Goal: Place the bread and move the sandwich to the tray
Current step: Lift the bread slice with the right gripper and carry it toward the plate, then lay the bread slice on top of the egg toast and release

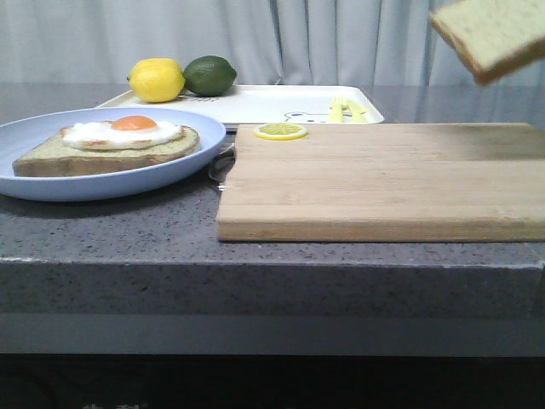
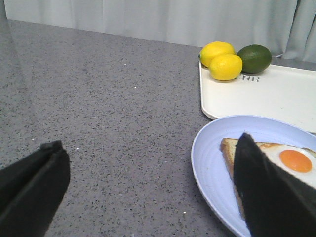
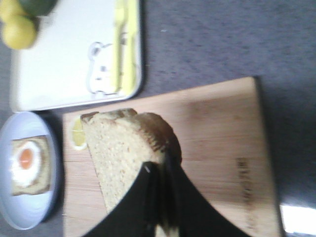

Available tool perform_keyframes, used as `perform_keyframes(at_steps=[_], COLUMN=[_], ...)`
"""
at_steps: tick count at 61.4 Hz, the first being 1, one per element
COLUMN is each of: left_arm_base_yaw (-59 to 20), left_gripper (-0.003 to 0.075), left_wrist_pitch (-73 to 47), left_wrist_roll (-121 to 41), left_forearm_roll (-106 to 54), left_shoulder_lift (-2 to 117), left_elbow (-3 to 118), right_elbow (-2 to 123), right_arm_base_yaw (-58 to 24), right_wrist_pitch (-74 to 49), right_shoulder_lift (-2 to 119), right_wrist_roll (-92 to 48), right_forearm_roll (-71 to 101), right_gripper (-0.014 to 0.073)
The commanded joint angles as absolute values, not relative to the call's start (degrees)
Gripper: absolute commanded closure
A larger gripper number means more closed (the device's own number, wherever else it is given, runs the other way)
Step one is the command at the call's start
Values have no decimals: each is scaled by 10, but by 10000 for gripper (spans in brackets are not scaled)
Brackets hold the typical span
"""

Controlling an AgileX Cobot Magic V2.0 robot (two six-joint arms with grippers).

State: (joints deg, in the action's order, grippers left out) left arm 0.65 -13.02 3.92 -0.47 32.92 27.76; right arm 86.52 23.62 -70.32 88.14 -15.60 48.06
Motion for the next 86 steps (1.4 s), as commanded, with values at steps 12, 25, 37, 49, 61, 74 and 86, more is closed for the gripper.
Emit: perform_keyframes(at_steps=[12,25,37,49,61,74,86], left_arm_base_yaw=[5,5,5,5,5,5,5], left_gripper=[62,62,62,62,62,62,62], left_wrist_pitch=[-86,-86,-86,-86,-86,-86,-86], left_wrist_roll=[46,46,46,46,46,46,46], left_forearm_roll=[-5,-5,-5,-5,-5,-5,-5], left_shoulder_lift=[332,332,332,332,332,332,332], left_elbow=[299,299,299,299,299,299,299], right_elbow=[884,882,882,882,882,882,882], right_arm_base_yaw=[150,-64,-222,-296,-299,-298,-294], right_wrist_pitch=[-723,-613,-476,-342,-294,-288,-279], right_shoulder_lift=[848,854,893,952,1014,1054,1061], right_wrist_roll=[-157,-157,-157,-157,-157,-157,-157], right_forearm_roll=[630,631,664,721,721,728,711], right_gripper=[653,653,653,653,653,653,652])
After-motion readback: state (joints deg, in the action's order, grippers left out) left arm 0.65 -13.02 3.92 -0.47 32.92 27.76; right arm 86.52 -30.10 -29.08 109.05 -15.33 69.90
